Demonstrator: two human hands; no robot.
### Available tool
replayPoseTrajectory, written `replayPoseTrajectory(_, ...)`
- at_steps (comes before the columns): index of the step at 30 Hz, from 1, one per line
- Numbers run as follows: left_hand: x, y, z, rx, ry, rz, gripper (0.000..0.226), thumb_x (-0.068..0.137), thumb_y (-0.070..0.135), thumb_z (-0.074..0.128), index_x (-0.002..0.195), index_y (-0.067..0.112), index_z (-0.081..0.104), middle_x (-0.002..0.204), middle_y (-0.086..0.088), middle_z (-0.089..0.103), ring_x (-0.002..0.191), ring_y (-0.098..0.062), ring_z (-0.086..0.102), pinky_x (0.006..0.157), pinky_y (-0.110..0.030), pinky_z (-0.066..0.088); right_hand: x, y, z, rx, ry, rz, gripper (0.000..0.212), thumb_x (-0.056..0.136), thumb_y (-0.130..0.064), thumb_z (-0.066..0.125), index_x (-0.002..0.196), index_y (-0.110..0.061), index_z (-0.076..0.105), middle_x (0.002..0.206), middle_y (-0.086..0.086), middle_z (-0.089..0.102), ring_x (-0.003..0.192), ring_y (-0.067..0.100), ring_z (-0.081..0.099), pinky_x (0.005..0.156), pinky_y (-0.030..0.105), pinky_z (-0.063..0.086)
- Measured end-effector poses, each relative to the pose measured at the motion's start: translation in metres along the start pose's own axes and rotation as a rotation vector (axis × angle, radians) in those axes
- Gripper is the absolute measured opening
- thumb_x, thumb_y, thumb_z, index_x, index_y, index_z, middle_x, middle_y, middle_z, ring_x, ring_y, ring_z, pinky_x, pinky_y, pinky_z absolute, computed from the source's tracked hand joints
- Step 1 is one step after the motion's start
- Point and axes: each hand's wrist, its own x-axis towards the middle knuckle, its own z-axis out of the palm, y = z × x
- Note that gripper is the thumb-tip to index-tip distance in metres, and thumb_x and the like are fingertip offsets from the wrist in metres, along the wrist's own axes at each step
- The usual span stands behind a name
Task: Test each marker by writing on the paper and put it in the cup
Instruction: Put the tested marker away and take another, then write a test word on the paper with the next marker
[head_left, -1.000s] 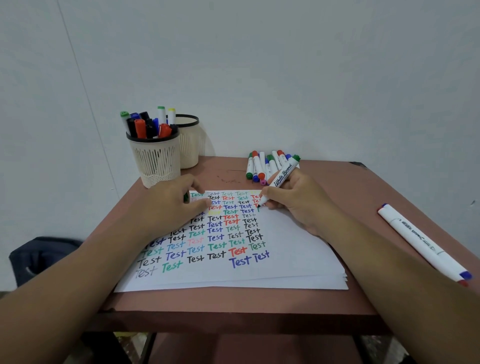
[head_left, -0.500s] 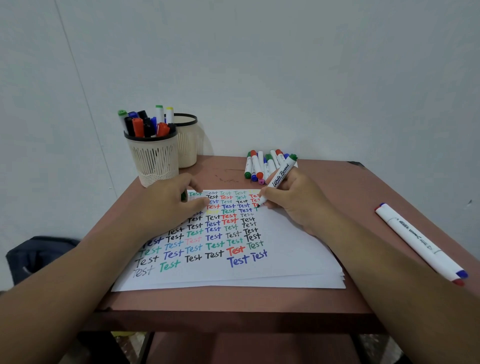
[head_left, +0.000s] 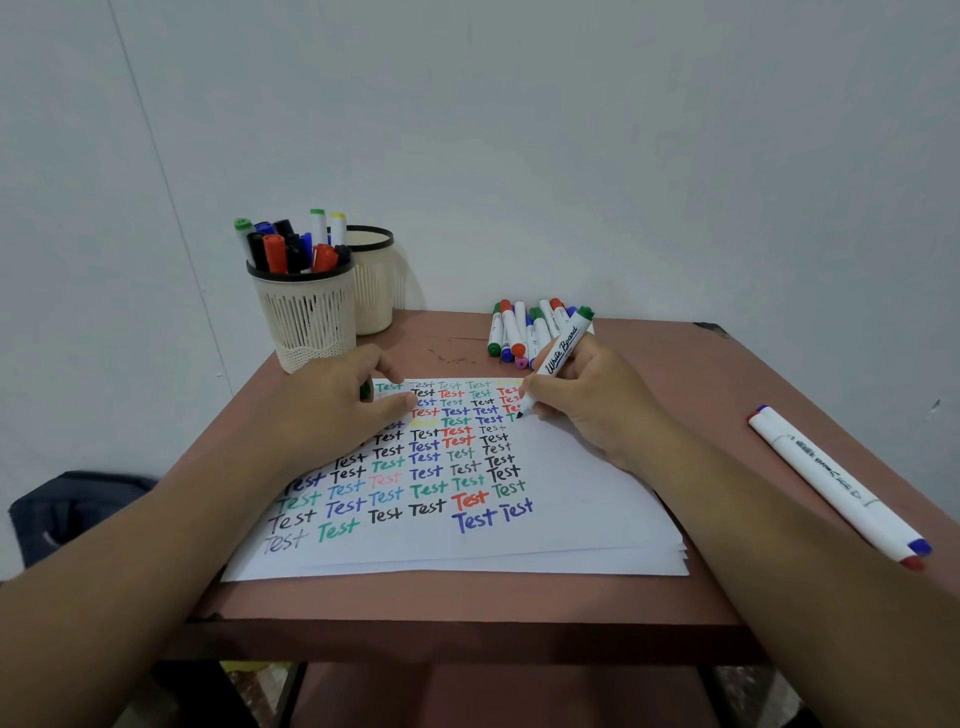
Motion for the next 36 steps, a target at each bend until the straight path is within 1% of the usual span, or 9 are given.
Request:
replayPoseTrajectory(4,-0.0016,0.0023,-0.0016,0.012,-0.001,-0.007,0.026,0.091,0.056,0.063,0.108,0.036,0.058,0.083,0.009,0.064,0.073,-0.006,0.06,0.056,-0.024,0.036,-0.0006,-0.001,-0.0006,0.001,0.019,-0.012,0.024,0.093,-0.002,0.071,0.113,-0.011,0.064,0.101,0.014,0.072,0.076,0.012,0.068,0.058,0.015,0.053)
replayPoseTrajectory(7,-0.0021,0.0038,-0.0025,0.031,-0.008,-0.009,0.025,0.091,0.056,0.062,0.107,0.037,0.058,0.083,0.009,0.064,0.072,-0.005,0.059,0.055,-0.023,0.034,0.0006,-0.0003,-0.0001,0.011,0.013,-0.009,0.025,0.093,-0.004,0.072,0.114,-0.014,0.064,0.104,0.013,0.073,0.079,0.012,0.07,0.061,0.017,0.055)
replayPoseTrajectory(10,-0.002,0.0038,-0.0022,0.017,-0.006,-0.007,0.026,0.091,0.055,0.062,0.108,0.036,0.058,0.083,0.009,0.064,0.073,-0.006,0.06,0.056,-0.024,0.036,0.0013,0.0003,0.0006,0.008,0.005,-0.003,0.025,0.092,-0.005,0.074,0.113,-0.015,0.064,0.105,0.013,0.073,0.083,0.014,0.071,0.063,0.018,0.056)
replayPoseTrajectory(17,-0.0017,0.0029,-0.0019,0.003,0.003,-0.01,0.026,0.091,0.055,0.063,0.108,0.035,0.059,0.083,0.009,0.065,0.074,-0.006,0.06,0.058,-0.024,0.037,0.0,-0.001,0.0013,-0.02,-0.004,0.011,0.026,0.091,-0.006,0.075,0.114,-0.012,0.064,0.105,0.012,0.072,0.089,0.017,0.072,0.061,0.017,0.056)
replayPoseTrajectory(23,-0.0031,0.0038,-0.0026,-0.004,-0.007,-0.02,0.026,0.091,0.055,0.062,0.109,0.036,0.058,0.084,0.008,0.066,0.074,-0.007,0.061,0.057,-0.023,0.038,-0.0013,-0.0016,-0.0007,-0.021,0.017,0.014,0.021,0.091,-0.002,0.073,0.108,-0.01,0.063,0.099,0.01,0.068,0.083,0.015,0.067,0.057,0.015,0.053)
replayPoseTrajectory(26,-0.0033,0.0054,-0.0033,0.003,-0.008,-0.021,0.025,0.091,0.055,0.062,0.108,0.036,0.058,0.085,0.009,0.065,0.075,-0.006,0.061,0.057,-0.022,0.038,0.0002,-0.0001,-0.0012,-0.03,0.026,0.013,0.02,0.09,-0.002,0.072,0.107,-0.009,0.063,0.097,0.011,0.066,0.085,0.018,0.066,0.061,0.02,0.057)
replayPoseTrajectory(29,-0.0027,0.0048,-0.0029,-0.001,-0.005,-0.021,0.027,0.091,0.055,0.062,0.109,0.035,0.059,0.084,0.008,0.066,0.075,-0.007,0.061,0.057,-0.023,0.037,0.0002,-0.0004,-0.0012,0.022,0.049,0.007,0.019,0.09,0.0,0.071,0.106,-0.009,0.064,0.092,0.01,0.066,0.083,0.017,0.065,0.068,0.025,0.061)
replayPoseTrajectory(32,-0.0028,0.0038,-0.0021,-0.016,0.003,-0.017,0.027,0.091,0.054,0.063,0.108,0.034,0.06,0.083,0.008,0.066,0.074,-0.008,0.061,0.056,-0.023,0.036,0.0004,-0.0006,-0.0016,0.023,0.068,0.001,0.018,0.091,-0.001,0.071,0.104,-0.012,0.064,0.096,0.01,0.069,0.086,0.017,0.067,0.073,0.029,0.062)
replayPoseTrajectory(36,-0.0025,0.0036,-0.0022,-0.028,-0.005,-0.021,0.027,0.091,0.054,0.063,0.108,0.035,0.06,0.084,0.007,0.065,0.075,-0.008,0.061,0.057,-0.024,0.038,-0.0005,-0.0013,-0.0012,-0.006,0.067,-0.005,0.017,0.091,-0.002,0.071,0.101,-0.014,0.063,0.092,0.009,0.066,0.085,0.017,0.065,0.07,0.026,0.061)
